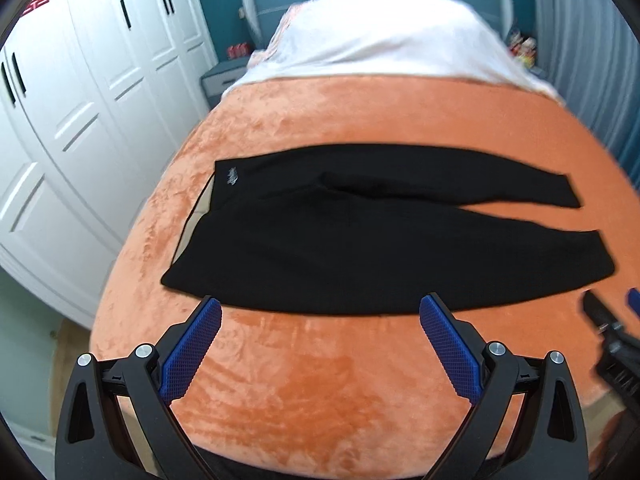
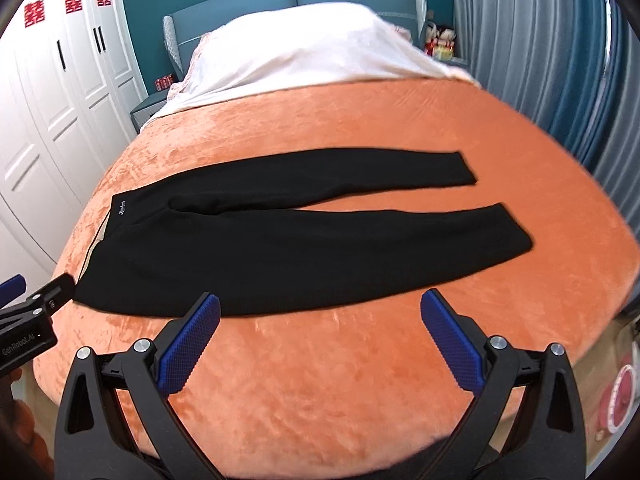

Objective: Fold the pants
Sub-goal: 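Grasp the pants waistband with the left tool while the right tool grasps the leg hems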

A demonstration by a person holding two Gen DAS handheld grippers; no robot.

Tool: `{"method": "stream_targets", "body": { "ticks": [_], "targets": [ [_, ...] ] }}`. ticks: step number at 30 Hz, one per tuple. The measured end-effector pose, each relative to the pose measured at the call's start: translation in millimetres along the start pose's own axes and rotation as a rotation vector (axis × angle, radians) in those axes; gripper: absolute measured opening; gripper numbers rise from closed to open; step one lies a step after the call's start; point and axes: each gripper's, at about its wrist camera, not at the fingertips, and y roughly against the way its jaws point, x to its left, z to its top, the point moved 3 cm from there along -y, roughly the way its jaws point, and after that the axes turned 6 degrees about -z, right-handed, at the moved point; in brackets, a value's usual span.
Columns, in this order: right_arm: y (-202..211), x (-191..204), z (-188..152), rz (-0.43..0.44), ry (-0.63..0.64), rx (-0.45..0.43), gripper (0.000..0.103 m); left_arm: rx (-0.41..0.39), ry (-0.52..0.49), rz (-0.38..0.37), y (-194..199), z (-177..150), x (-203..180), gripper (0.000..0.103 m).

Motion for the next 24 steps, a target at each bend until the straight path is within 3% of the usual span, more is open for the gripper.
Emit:
{"method": "stream_targets", "body": {
  "ticks": [6,10,16,18,22,24],
  "targets": [
    [-73.3,-58.1,41.3,-0.087,-0.037,-0.038,0.098,0.051,0.026,-0.029,-61.2,27.1,11.4,0.098],
    [-148.2,-122.9,96.6,-0.185,-0.030,-0.054,0.098,0.038,0.064,-0.049,-103.6,52.5,26.3,0.098],
    [-270.7,-215.2,185.3,-0.152,-0.084,-0.015,0.098,-0.014,0.069,-0.002,-153.8,87.8,44.3,0.098],
    [-298.5,-235.4,202.2,-0.122,-0.114,0.007,0.098,0.003,0.065,0.017,-170.8,95.9,50.9,0.098],
    [-367.0,-269.2,220.6,-0.063,-0.168,0.132,0.098,0.067,0.090,-0.010,-210.7,108.2,75.2,0.098],
    [-389.6,-272.4,221.4,-0.100,-0.142,0.161,0.098,0.068,0.123,0.018,-223.6,115.1,95.6,0.098]
  ]
}}
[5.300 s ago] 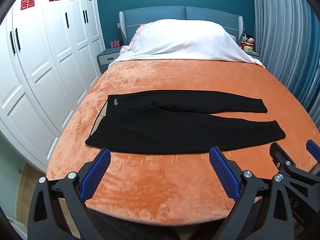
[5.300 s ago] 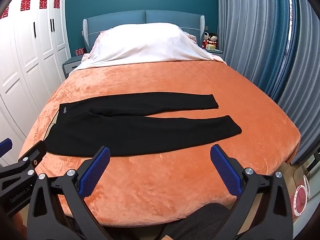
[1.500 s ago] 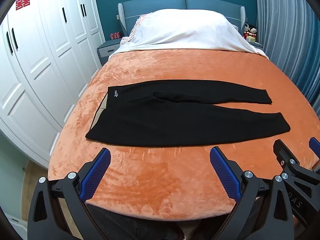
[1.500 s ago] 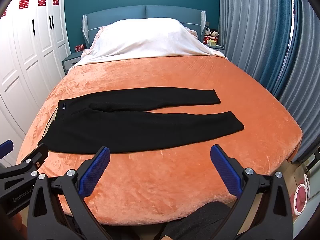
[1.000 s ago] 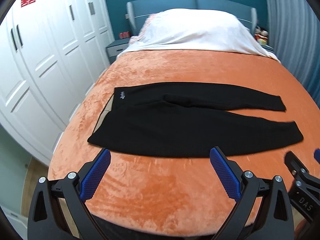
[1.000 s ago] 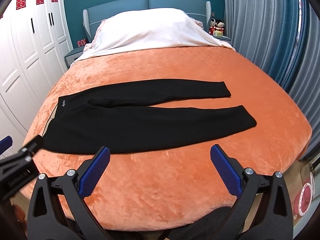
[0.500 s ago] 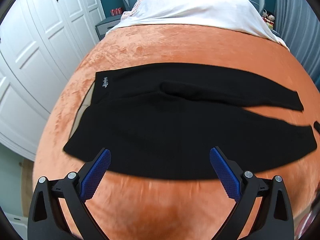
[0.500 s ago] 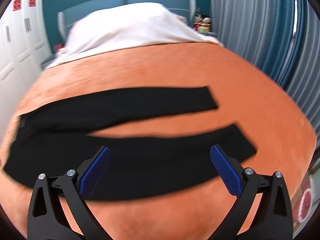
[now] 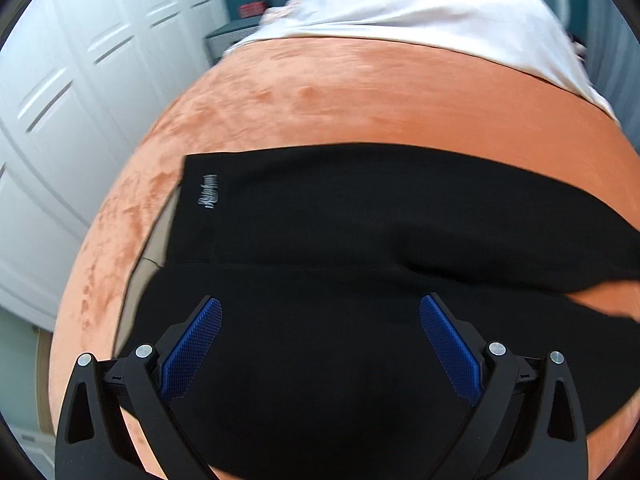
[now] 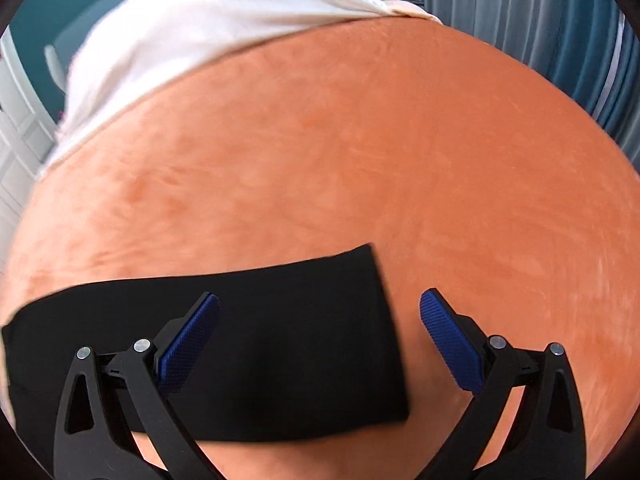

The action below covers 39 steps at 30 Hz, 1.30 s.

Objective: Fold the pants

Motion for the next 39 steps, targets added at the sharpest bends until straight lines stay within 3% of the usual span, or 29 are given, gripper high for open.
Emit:
{"method": "stream_targets", "body": {
  "ticks": [4,6,7,10,12,14,18,20,22,24,26,30,33,35,36,39],
  "targets": [
    [-30.1,4.6,0.4,-0.044,0.064,0.035,0.095,0.006,0.071,0.036,-23.9,33.1,49.1,0.098],
    [-40.7,10.2,-1.3,-0.040,0.100,0.047,0.081,0.022,0.091,0.051,-33.7,49.6,70.9,0.098],
    [-42.3,12.8,-0.5,-0.048,0.107,0.031,0.080,0.017,0.091,0.099,-40.3,62.0,85.7,0.098],
    [-39.0,18.0,-1.6,-0.052,0.110,-0.004,0.053,-0.001,0.065,0.192,-55.7,93.1,114.4,0.098],
    [-34.6,24.5,-5.2,-0.035,0.114,-0.005,0.036,0.026,0.084,0.177,-70.5,106.8,129.3,0.098],
    [-32.1,29.3,-6.4,-0.042,0.125,-0.004,0.028,0.087,0.137,0.135,-96.3,120.7,150.3,0.098],
    [-30.2,38.9,-6.6,-0.084,0.157,-0.003,0.023,0.161,0.209,0.168,-144.2,133.6,182.6,0.098],
    [-30.8,38.6,-5.0,-0.088,0.140,0.003,0.023,0.196,0.230,0.134,-163.4,133.7,187.8,0.096],
    [-32.6,38.2,-2.3,-0.083,0.114,0.013,0.023,0.201,0.226,0.098,-170.0,132.8,185.5,0.085],
    [-32.6,36.6,-1.3,-0.076,0.089,0.024,0.023,0.197,0.218,0.061,-172.1,132.9,180.9,0.041],
    [-32.4,33.3,-0.2,-0.063,0.051,0.043,0.023,0.187,0.221,0.051,-166.9,133.9,177.8,0.024],
    [-21.7,34.1,3.8,-0.060,0.025,0.039,0.023,0.148,0.246,0.010,-146.1,137.6,179.7,0.022],
    [-0.1,36.8,7.6,-0.049,0.028,-0.007,0.016,0.093,0.279,-0.048,-115.8,139.9,183.6,0.021],
    [25.2,36.7,12.2,-0.030,0.029,-0.059,0.015,0.050,0.280,-0.101,-88.9,139.7,185.4,0.020],
    [38.4,36.3,13.8,-0.019,0.029,-0.083,0.015,0.031,0.277,-0.128,-75.0,137.1,186.8,0.009],
    [97.1,34.0,12.5,0.039,0.045,-0.179,0.015,-0.030,0.278,-0.240,-25.5,120.0,191.9,0.007]
  ]
}}
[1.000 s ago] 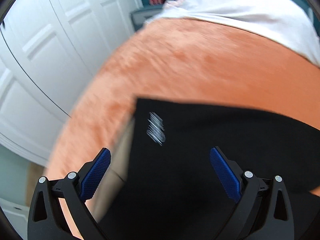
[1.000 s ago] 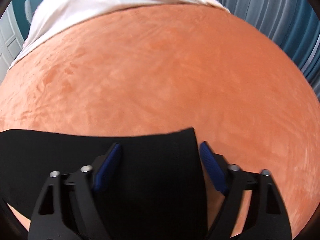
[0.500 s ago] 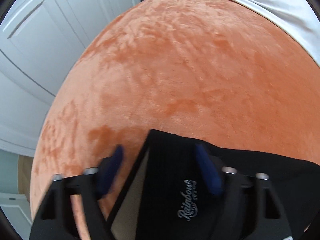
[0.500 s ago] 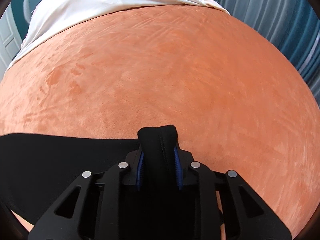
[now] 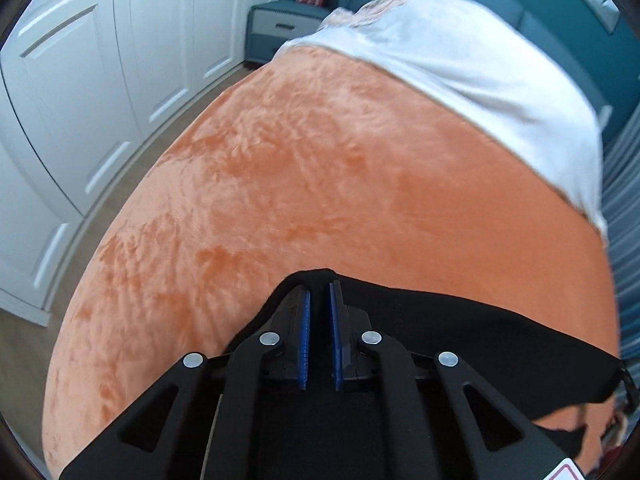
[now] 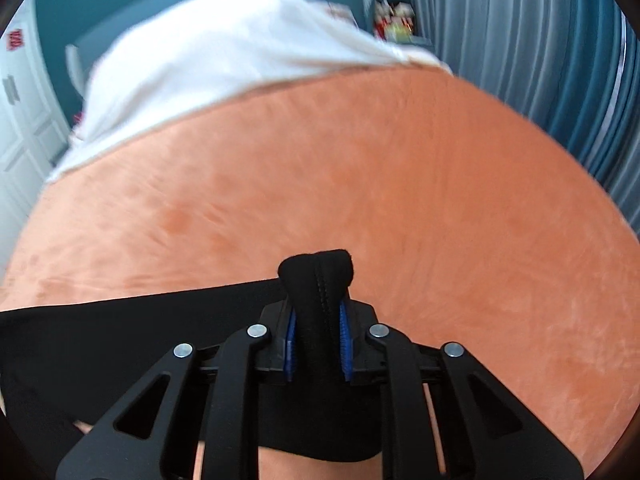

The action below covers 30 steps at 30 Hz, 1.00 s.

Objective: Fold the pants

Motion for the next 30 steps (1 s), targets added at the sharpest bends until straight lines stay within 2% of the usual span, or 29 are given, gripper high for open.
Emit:
{"method": "stream_targets", "body": {
  "ticks": [2,3,6,8,11,13,14,15,16,17,19,22,23,24,25,26,27,30],
  "targets": [
    [34.4,-2.4,-1.1,0.030,0.013,-0.046,0.015,-0.030,-0.022,-0.038,38.7,-17.8,1.2,0.004],
    [52.2,-4.5,-3.1,0.042,0.021,-0.065,0.015,-0.042,-0.034,-0.032,53.5,-25.7,2.9,0.000],
    [107.1,-9.9,-17.9,0.076,0.065,-0.114,0.015,-0.074,-0.086,-0.029,103.6,-55.0,11.5,0.000],
    [132.5,-13.8,-38.6,0.080,0.118,-0.110,0.015,-0.047,-0.140,0.017,120.5,-81.1,17.2,0.000],
    [139.2,-21.4,-76.5,0.052,0.152,-0.044,0.015,0.056,-0.169,0.083,112.3,-117.2,26.0,0.001],
    [134.6,-25.3,-93.3,0.029,0.139,-0.009,0.015,0.118,-0.113,0.047,96.0,-130.8,29.7,0.010],
    [133.5,-25.6,-97.4,0.027,0.127,-0.003,0.015,0.134,-0.078,0.031,88.9,-133.6,30.9,0.029],
    [132.2,-24.7,-99.7,0.030,0.114,-0.001,0.015,0.162,-0.005,0.002,73.0,-134.3,31.6,0.060],
    [132.1,-23.7,-101.4,0.034,0.094,0.000,0.015,0.166,0.042,-0.017,64.4,-135.4,33.4,0.068],
    [133.4,-22.2,-102.2,0.039,0.084,-0.001,0.015,0.166,0.094,-0.024,51.4,-133.4,34.4,0.073],
    [137.0,-16.9,-102.3,0.038,0.079,-0.004,0.015,0.183,0.155,-0.038,24.5,-129.2,38.1,0.073],
    [139.2,-12.4,-101.6,0.034,0.084,-0.003,0.015,0.214,0.217,0.019,-20.1,-117.1,45.0,0.073],
    [139.6,-13.0,-103.7,0.032,0.080,-0.001,0.015,0.228,0.222,0.021,-31.1,-114.0,44.5,0.073],
    [139.5,-12.8,-104.3,0.027,0.076,0.000,0.015,0.258,0.220,0.029,-48.5,-110.2,44.1,0.063],
    [138.5,-12.1,-105.7,0.022,0.072,0.005,0.015,0.273,0.216,0.045,-56.6,-107.4,43.1,0.040],
    [136.6,-11.1,-106.3,0.018,0.072,0.011,0.015,0.296,0.205,0.037,-63.4,-103.4,38.9,0.009],
    [134.4,-10.4,-106.5,0.009,0.075,0.016,0.015,0.299,0.201,0.016,-64.1,-94.1,33.6,0.003],
    [124.7,-6.3,-101.0,-0.019,0.086,0.029,0.015,0.189,0.162,-0.047,-30.2,-56.3,20.0,0.003]
  ]
}}
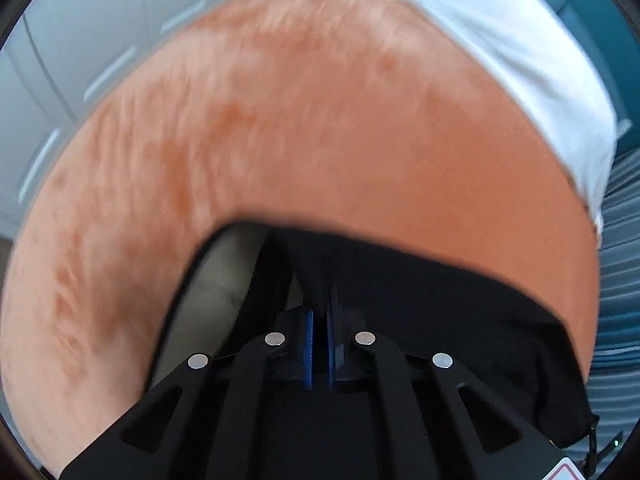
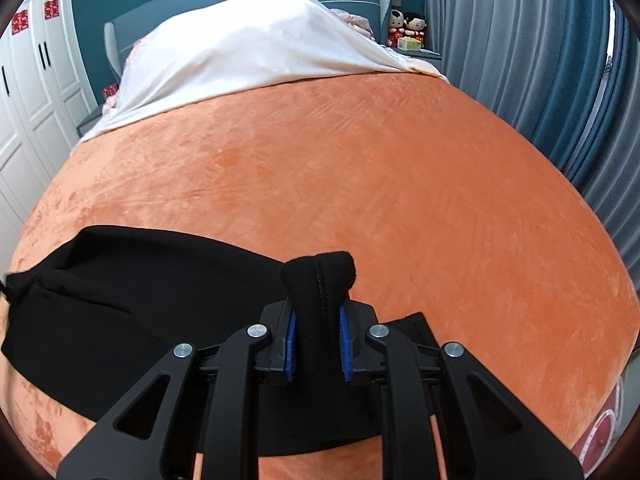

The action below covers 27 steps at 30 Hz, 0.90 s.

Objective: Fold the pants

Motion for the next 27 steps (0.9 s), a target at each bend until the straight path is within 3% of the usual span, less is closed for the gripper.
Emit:
{"method": "stream_targets", "body": {
  "ticks": [3,6,9,11,14,16,17,20,22,23,24,27],
  "targets": [
    [4.2,8.7,24.1,-0.027,0.033,-0.048,0.015,-0.098,-0.046,-0.164,75.5,20.9,-17.5,0.003],
    [31.2,11.8,45.6,-0.009,0.048,-0.151,0.015,-0.136,-0.130,-0.211,133.8,-3.4,-16.0,0.004],
    [64.2,7.6,47.8,-0.035,0.111,-0.253,0.016,-0.115,-0.194,-0.165,158.8,-49.0,6.4,0.006],
    [63.7,-2.7,33.5,-0.054,0.136,-0.232,0.016,-0.045,-0.206,-0.081,145.2,-86.7,36.6,0.009],
    [36.2,-22.9,-14.8,-0.101,0.168,-0.121,0.018,0.114,-0.196,0.127,84.7,-141.8,85.7,0.008],
    [7.2,-32.4,-56.1,-0.116,0.181,0.001,0.018,0.202,-0.187,0.255,40.0,-168.3,112.7,0.005],
    [-4.3,-35.5,-73.9,-0.127,0.186,0.049,0.019,0.218,-0.176,0.295,27.9,-176.5,121.5,0.004],
    [-21.3,-45.4,-120.7,-0.183,0.209,0.145,0.034,0.157,-0.105,0.271,30.9,-177.6,126.2,0.005],
    [-12.2,-56.2,-135.2,-0.169,0.178,0.154,0.054,0.129,-0.077,0.253,45.5,-173.9,121.8,0.009],
    [-4.7,-62.4,-138.6,-0.159,0.148,0.149,0.059,0.117,-0.080,0.258,52.2,-172.3,118.7,0.011],
    [6.5,-71.9,-141.7,-0.153,0.108,0.138,0.067,0.099,-0.085,0.269,60.4,-170.4,115.5,0.021],
    [30.1,-96.1,-148.5,-0.140,0.022,0.121,0.070,0.010,-0.108,0.338,89.9,-168.9,97.8,0.047]
  ]
}}
